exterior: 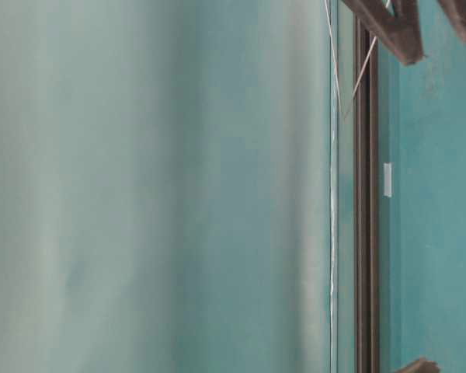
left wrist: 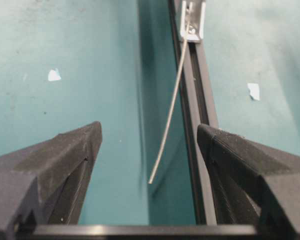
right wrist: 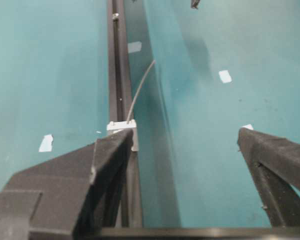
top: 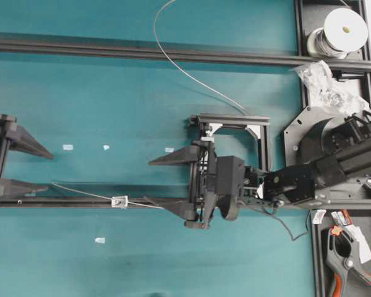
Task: Insert the wire through the hole in the metal fitting.
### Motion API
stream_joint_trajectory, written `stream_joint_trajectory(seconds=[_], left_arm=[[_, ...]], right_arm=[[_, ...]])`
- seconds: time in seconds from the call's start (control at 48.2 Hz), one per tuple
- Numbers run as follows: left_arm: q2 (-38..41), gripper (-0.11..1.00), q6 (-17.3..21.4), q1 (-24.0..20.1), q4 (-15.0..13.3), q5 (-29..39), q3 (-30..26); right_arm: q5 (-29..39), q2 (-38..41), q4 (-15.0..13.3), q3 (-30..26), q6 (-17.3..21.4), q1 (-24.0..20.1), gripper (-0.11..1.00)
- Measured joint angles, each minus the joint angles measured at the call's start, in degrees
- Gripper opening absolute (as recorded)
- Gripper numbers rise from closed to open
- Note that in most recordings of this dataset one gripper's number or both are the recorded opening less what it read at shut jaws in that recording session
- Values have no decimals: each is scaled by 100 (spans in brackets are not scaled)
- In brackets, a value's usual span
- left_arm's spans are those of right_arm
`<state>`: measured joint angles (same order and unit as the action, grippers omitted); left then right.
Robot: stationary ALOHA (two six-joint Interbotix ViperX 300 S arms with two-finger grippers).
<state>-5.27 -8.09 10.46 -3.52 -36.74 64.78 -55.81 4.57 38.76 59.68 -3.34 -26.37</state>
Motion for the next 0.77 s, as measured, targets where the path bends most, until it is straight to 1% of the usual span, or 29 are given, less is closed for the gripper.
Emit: stream_joint_trajectory(seconds=[0.228, 0.415, 0.767], left_arm=[[-290, 89, 0, -44, 0, 0, 123], [-519, 89, 9, -44, 0, 0, 202], [-580, 89, 9, -53, 0, 0, 211]], right_arm=[[-167, -220, 0, 229, 9, 9, 95], [-185, -299, 0, 281, 0, 9, 95], [-185, -387, 0, 299, 0, 9, 95]])
